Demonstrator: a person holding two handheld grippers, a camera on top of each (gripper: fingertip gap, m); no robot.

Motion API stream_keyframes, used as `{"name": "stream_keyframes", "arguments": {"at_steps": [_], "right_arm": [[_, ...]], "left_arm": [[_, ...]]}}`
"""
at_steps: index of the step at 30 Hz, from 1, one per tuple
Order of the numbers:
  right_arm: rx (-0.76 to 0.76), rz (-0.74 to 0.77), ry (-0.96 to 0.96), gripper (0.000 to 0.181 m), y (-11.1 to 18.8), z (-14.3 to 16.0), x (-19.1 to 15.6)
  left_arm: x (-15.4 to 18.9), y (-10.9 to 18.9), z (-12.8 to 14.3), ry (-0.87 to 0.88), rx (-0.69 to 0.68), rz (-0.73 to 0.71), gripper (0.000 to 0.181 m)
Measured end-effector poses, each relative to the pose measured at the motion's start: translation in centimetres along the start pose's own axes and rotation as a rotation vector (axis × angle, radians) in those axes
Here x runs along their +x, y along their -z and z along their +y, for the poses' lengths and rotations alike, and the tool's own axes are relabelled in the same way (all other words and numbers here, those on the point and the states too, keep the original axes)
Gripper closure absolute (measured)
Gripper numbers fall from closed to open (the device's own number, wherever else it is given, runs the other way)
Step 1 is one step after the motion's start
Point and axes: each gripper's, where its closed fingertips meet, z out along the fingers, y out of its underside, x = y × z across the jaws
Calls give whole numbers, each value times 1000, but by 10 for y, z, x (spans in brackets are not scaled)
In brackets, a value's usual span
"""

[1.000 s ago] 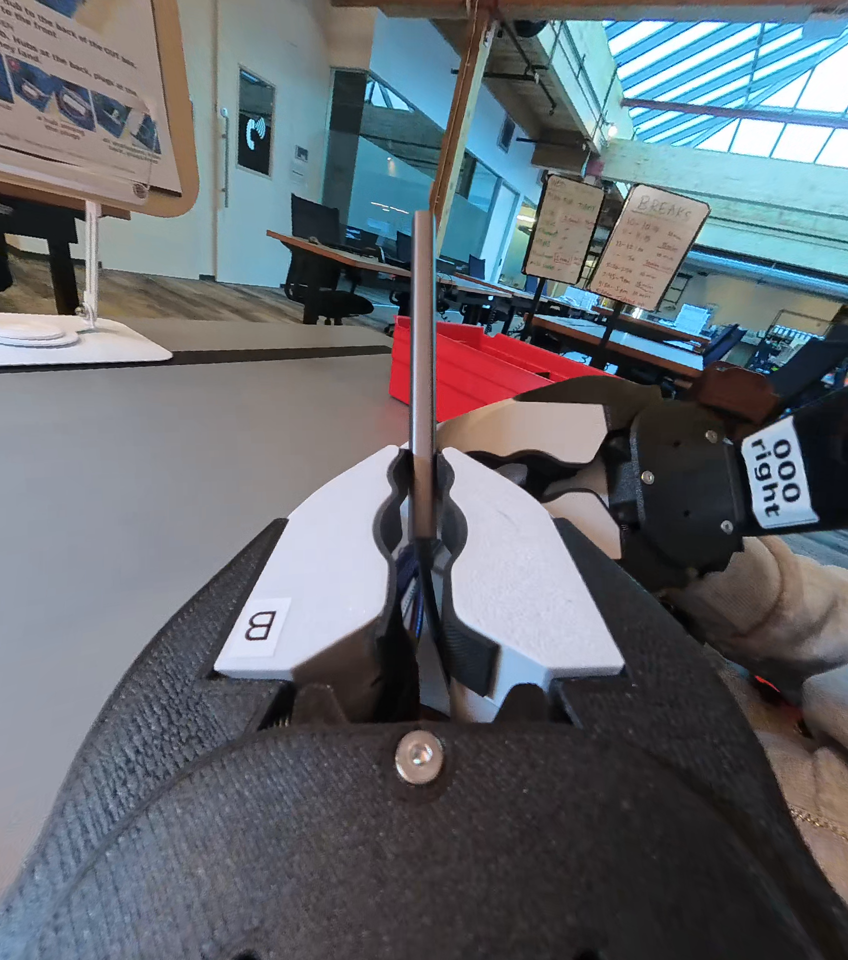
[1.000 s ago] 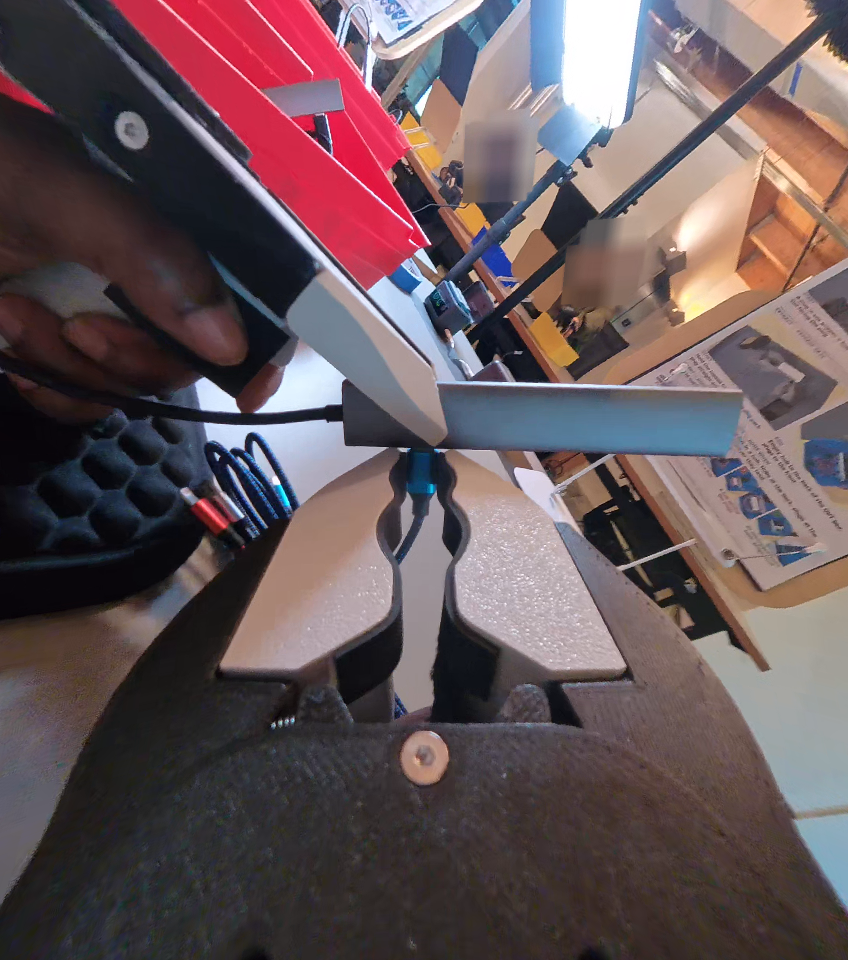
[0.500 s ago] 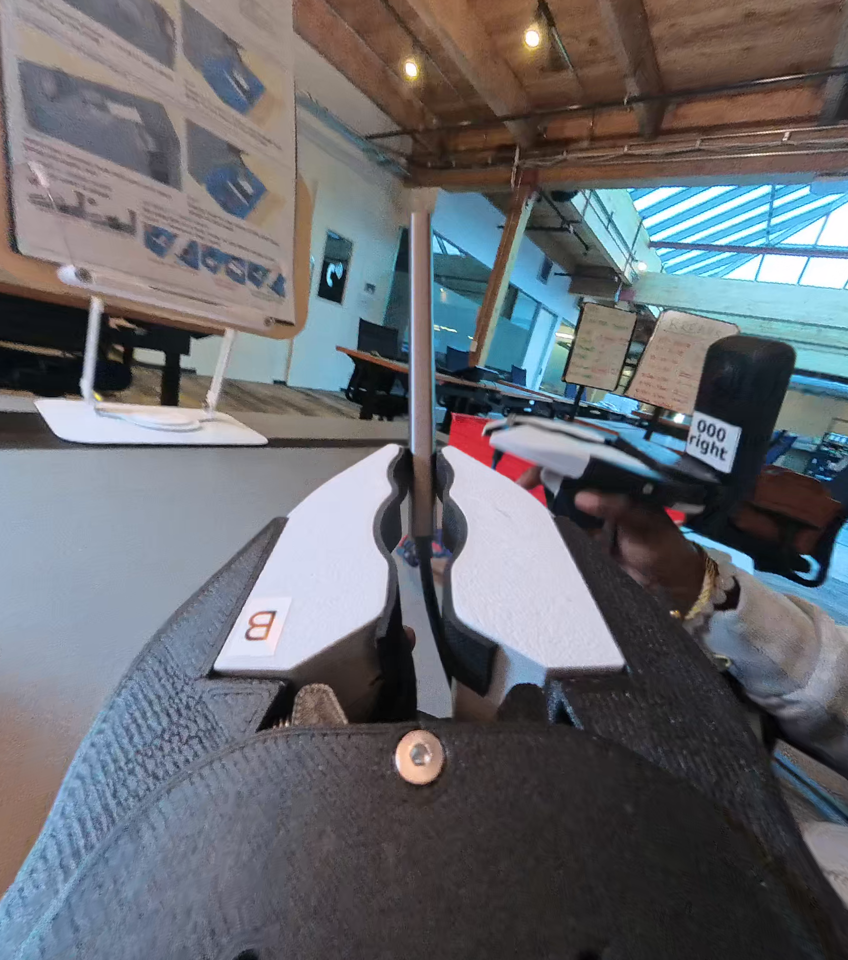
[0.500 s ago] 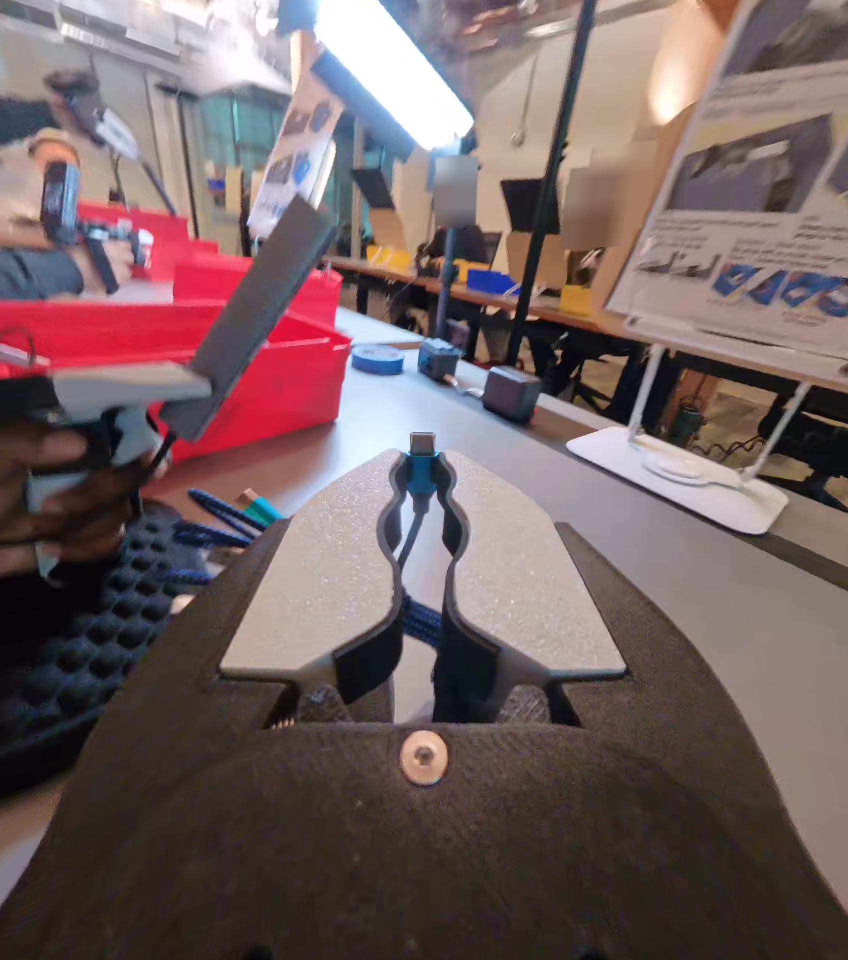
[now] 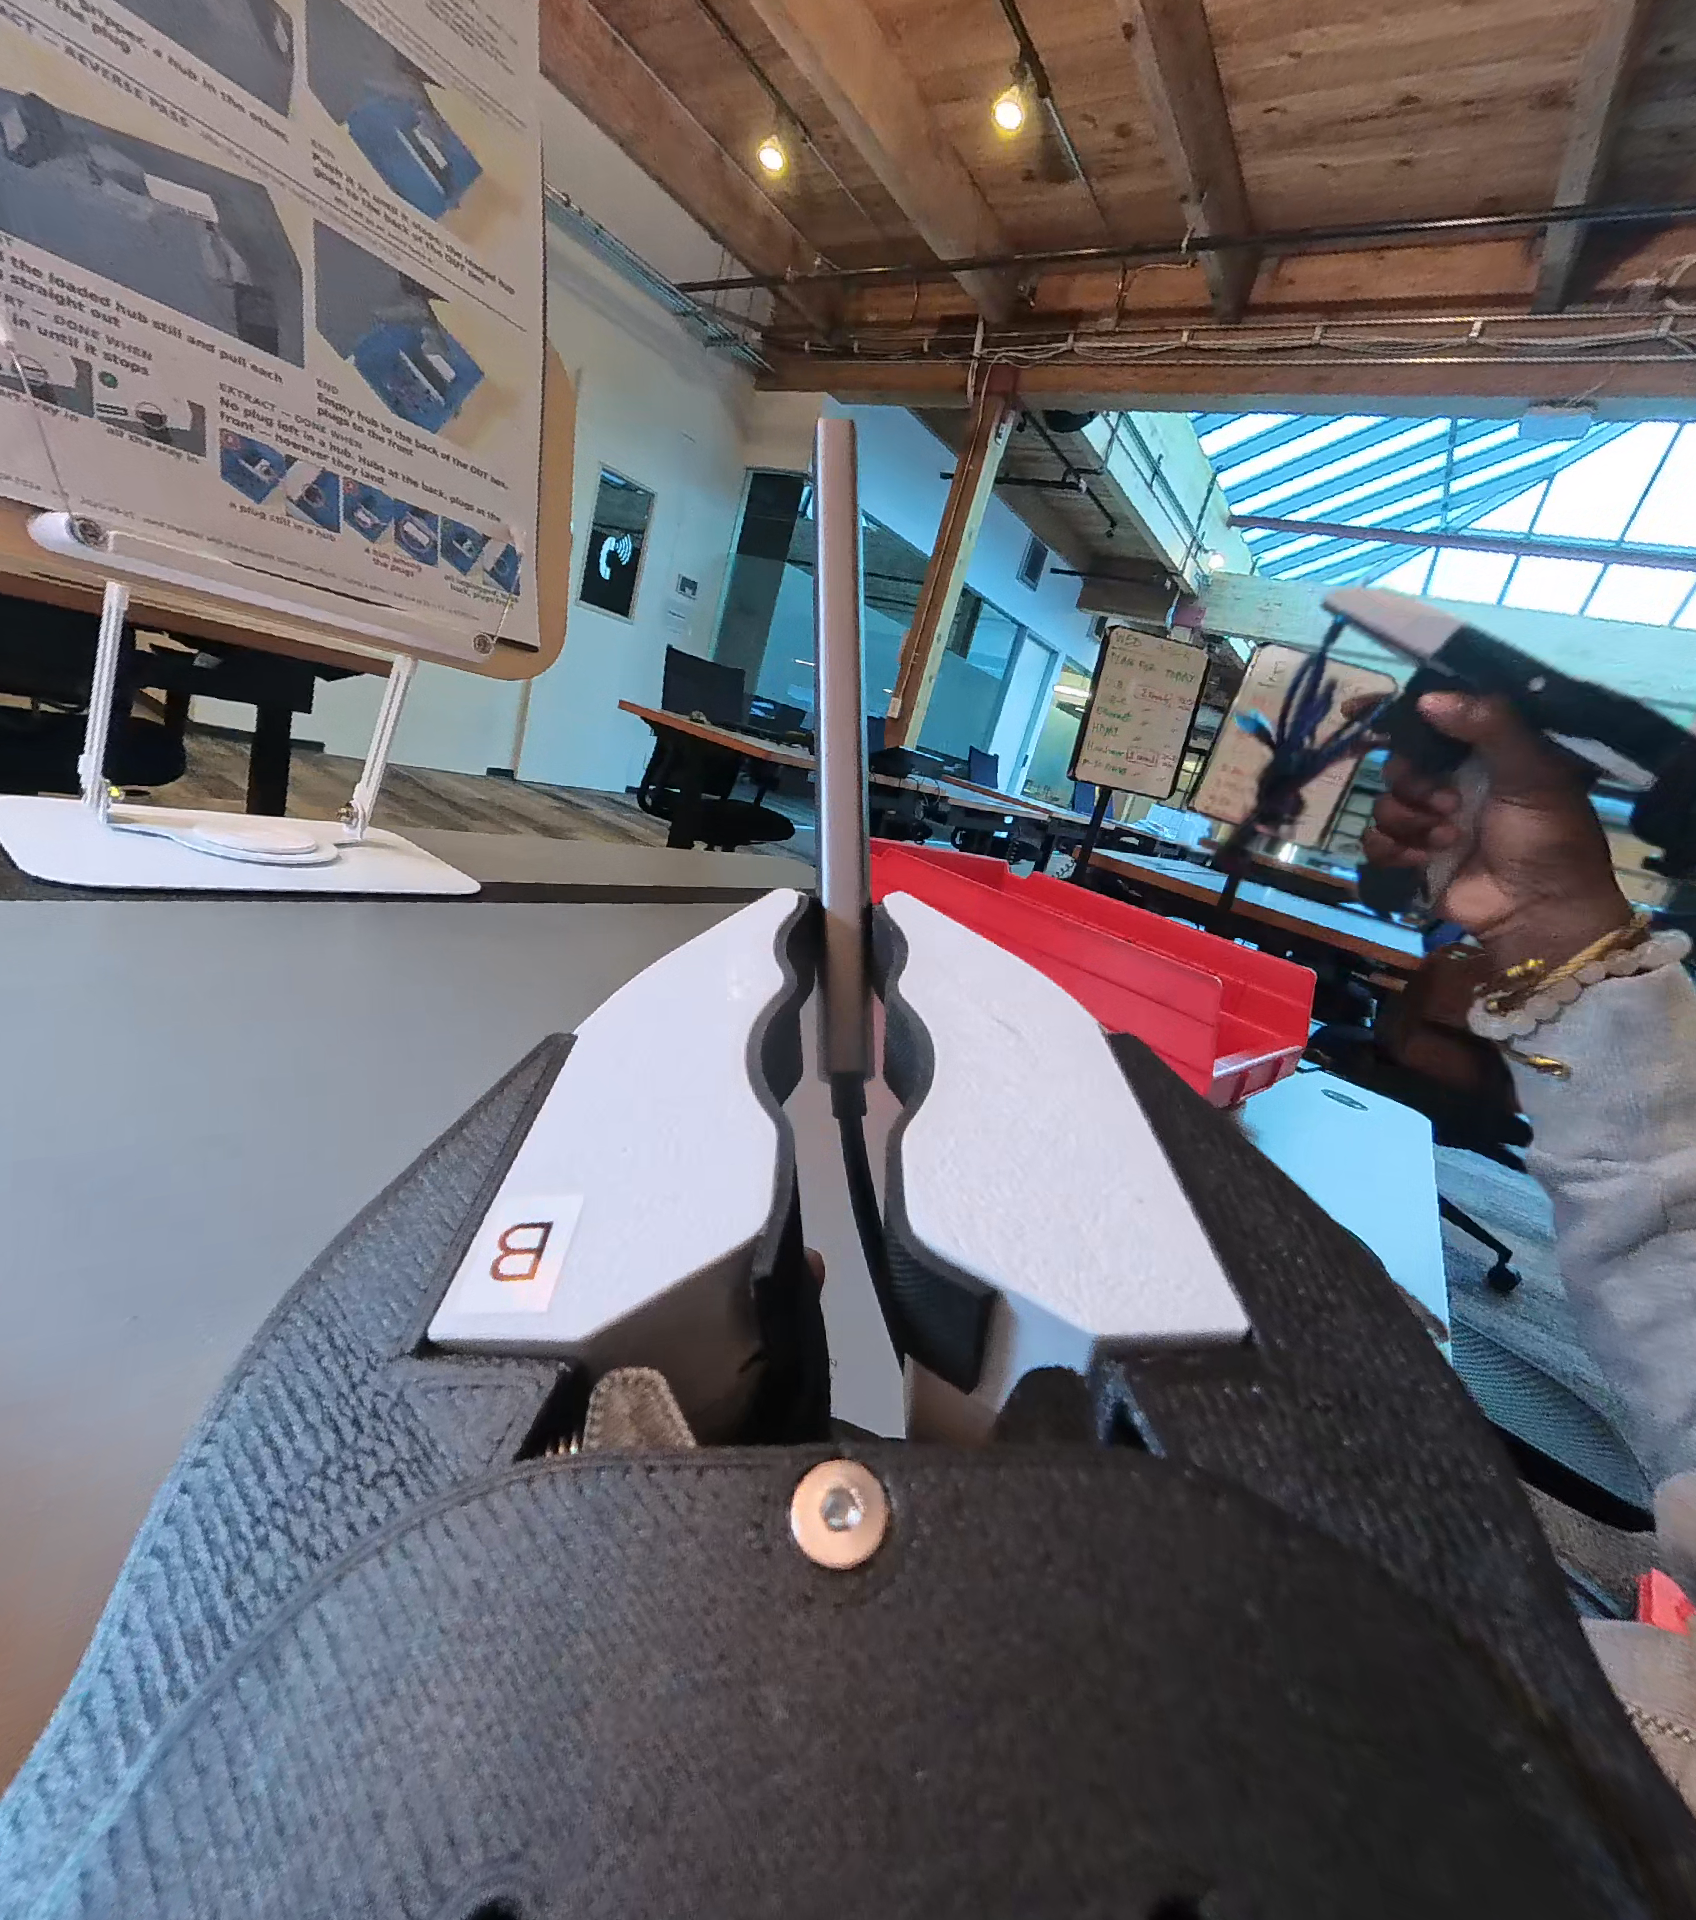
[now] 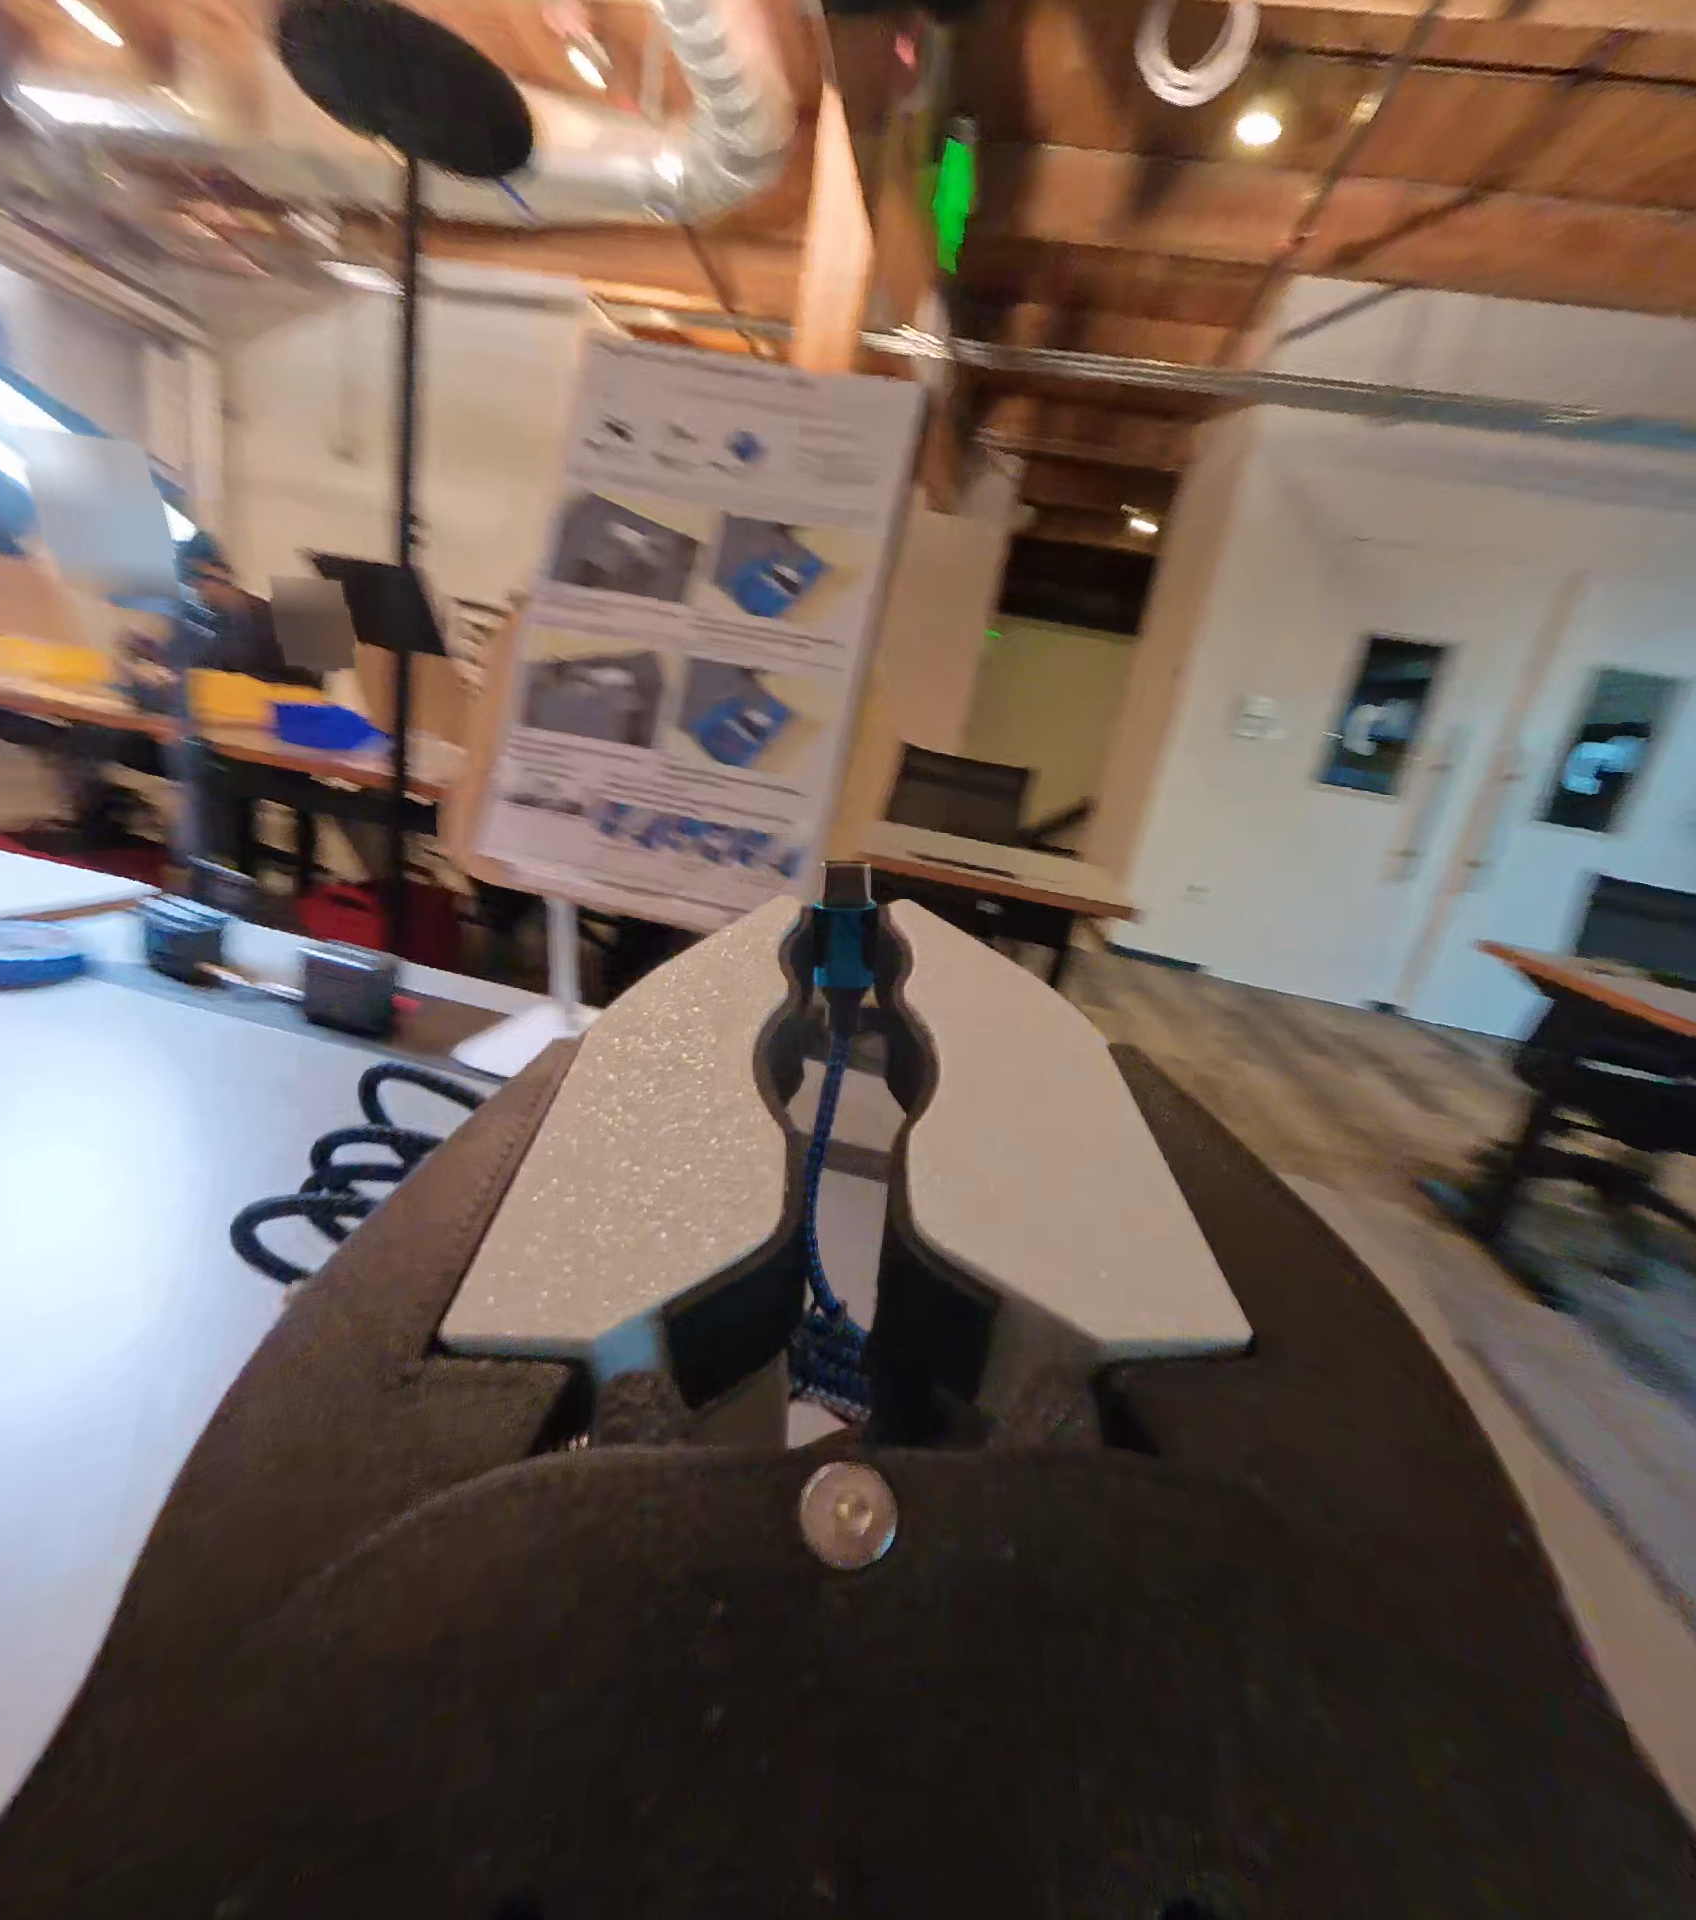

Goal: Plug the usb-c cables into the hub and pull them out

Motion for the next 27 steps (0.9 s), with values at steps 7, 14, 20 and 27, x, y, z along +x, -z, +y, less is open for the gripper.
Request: {"name": "stream_keyframes", "arguments": {"at_steps": [7,14,20,27], "right_arm": [[-229,250,53,171,27,73,92],[-567,319,52,171,38,166,114],[-685,176,-103,128,36,194,90],[-119,-60,-276,131,10,73,23]], "left_arm": [[-2,0,0,17,4,-4,171],[-2,0,1,23,-3,-2,171],[-2,-1,1,22,-4,2,171],[3,-2,3,11,-20,28,171]]}}
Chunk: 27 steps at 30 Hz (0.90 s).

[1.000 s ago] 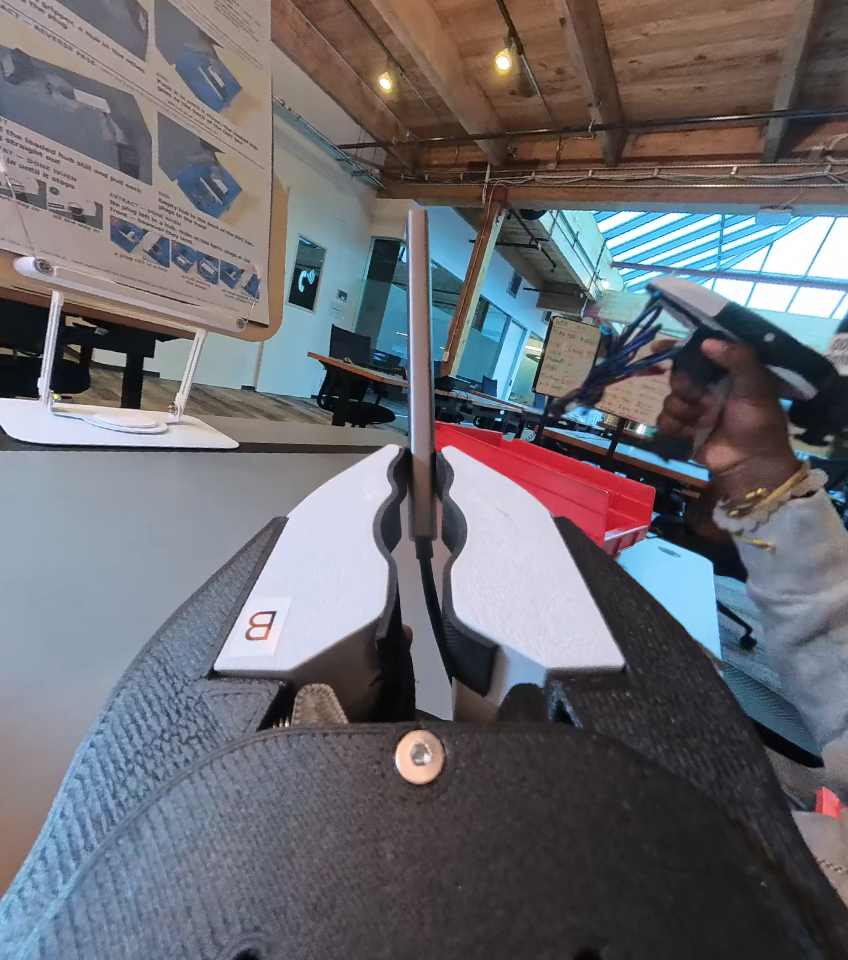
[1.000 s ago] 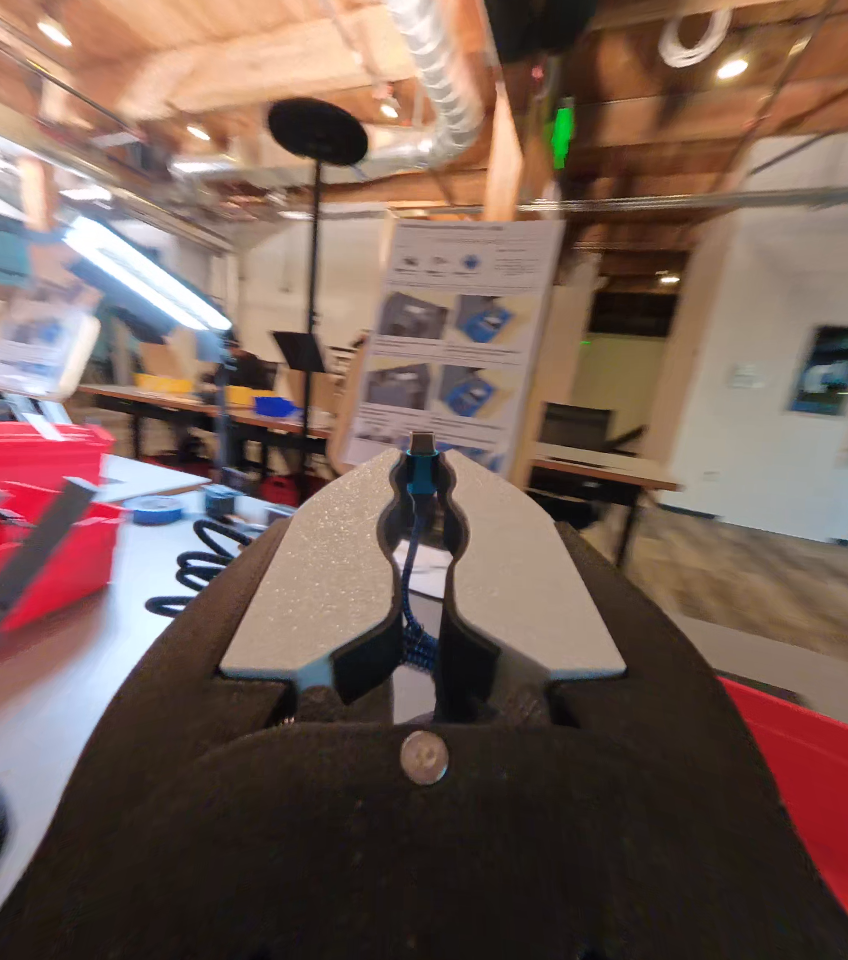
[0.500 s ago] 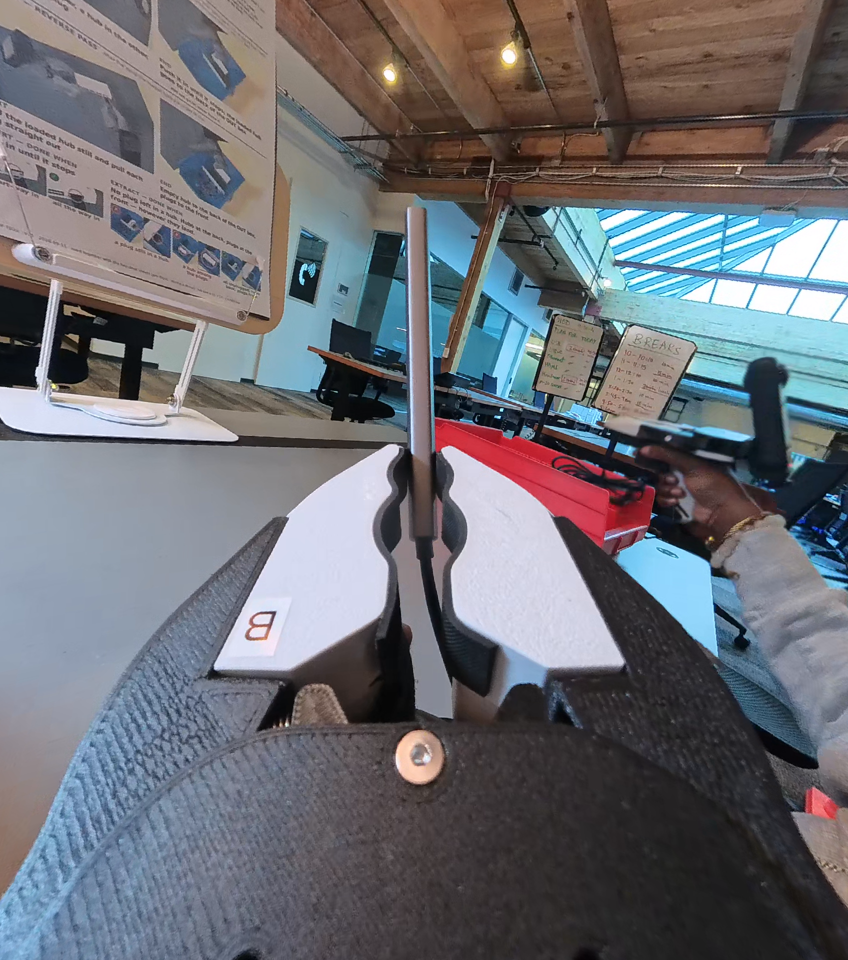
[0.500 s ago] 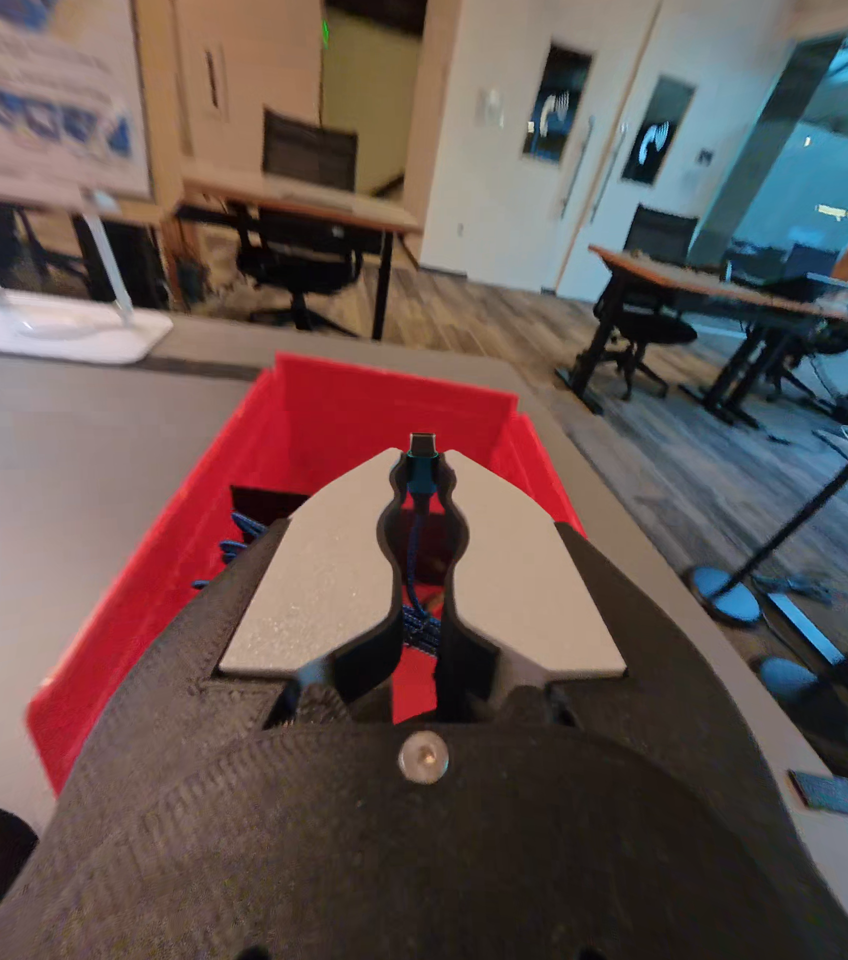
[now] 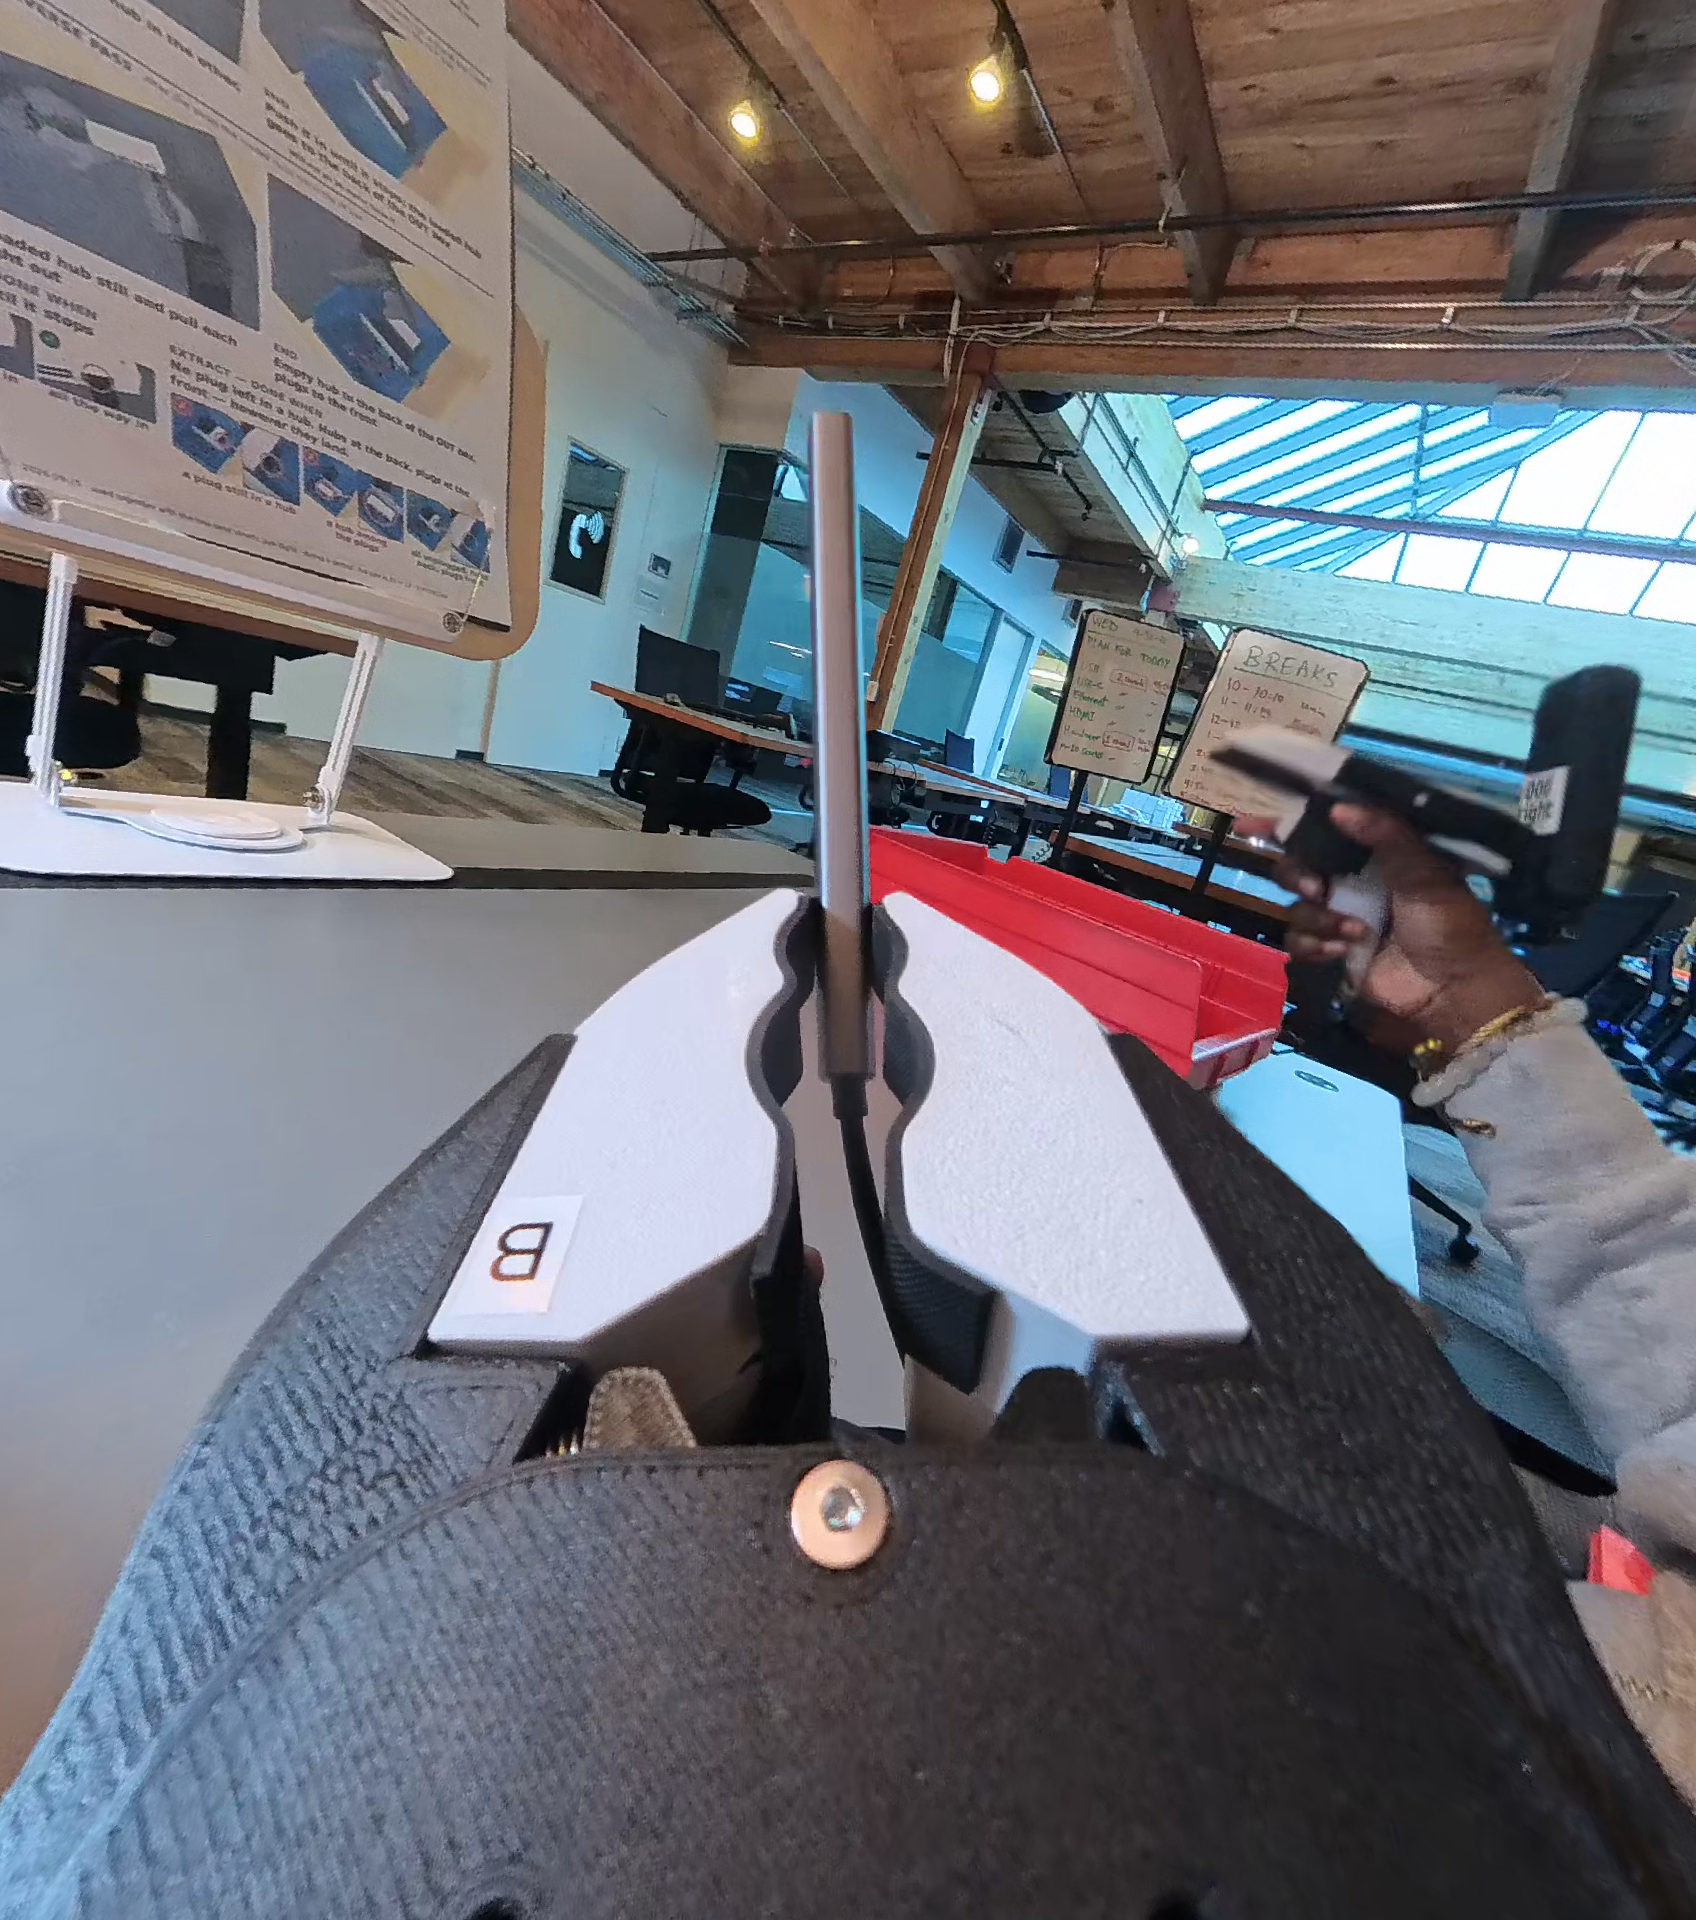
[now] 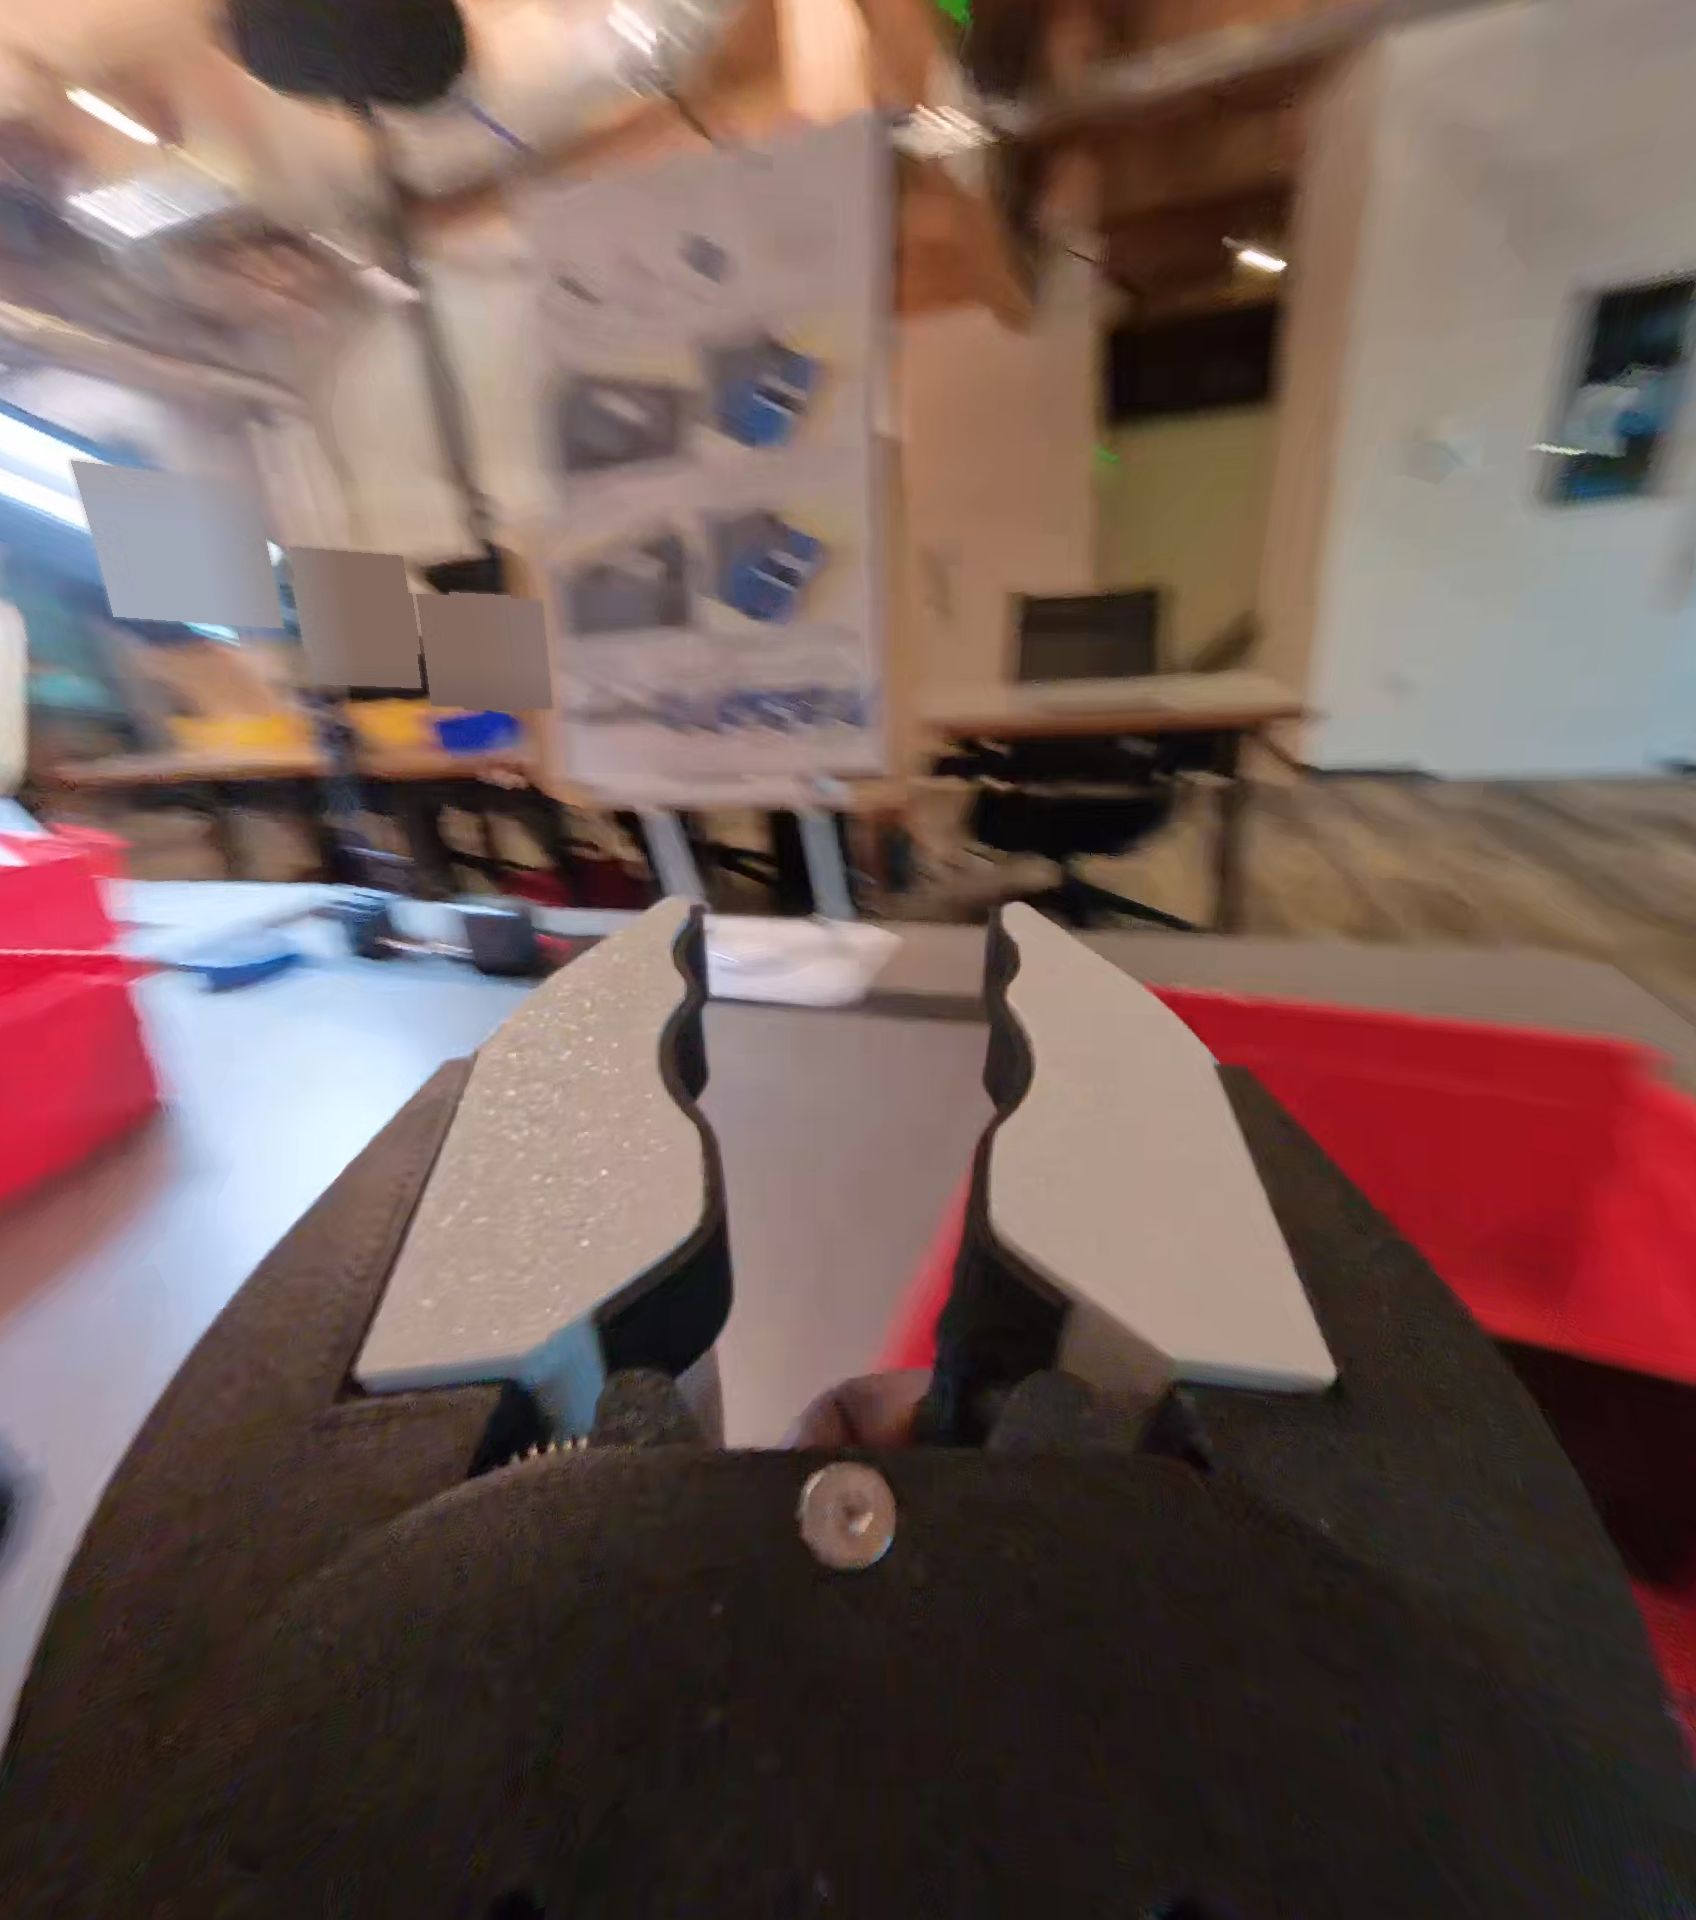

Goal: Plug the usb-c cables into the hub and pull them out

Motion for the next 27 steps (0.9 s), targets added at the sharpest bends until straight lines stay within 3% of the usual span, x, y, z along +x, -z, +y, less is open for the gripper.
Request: {"name": "stream_keyframes", "arguments": {"at_steps": [3,6,10,13,15,18,21,24,27], "right_arm": [[50,-368,-133,138,-11,-5,-95],[-51,-725,-272,133,-17,24,-194],[-258,-902,-246,128,-20,93,-277],[-253,-1009,-288,139,-10,104,-312],[-205,-1083,-344,164,0,98,-323],[-145,-1063,-283,171,2,93,-316],[-26,-1008,-374,172,-2,64,-288],[85,-874,-439,172,-11,35,-243],[190,-734,-342,172,-11,2,-200]], "left_arm": [[9,-2,3,-33,-22,50,171],[24,-3,9,-91,-53,124,171],[47,-2,16,-177,-85,254,171],[62,1,22,-223,-104,341,171],[68,2,25,-240,-120,378,171],[71,3,26,-235,-117,396,169],[51,-1,10,-181,-32,256,134],[17,1,-11,-91,104,68,127],[-12,9,-22,50,182,-55,127]]}}
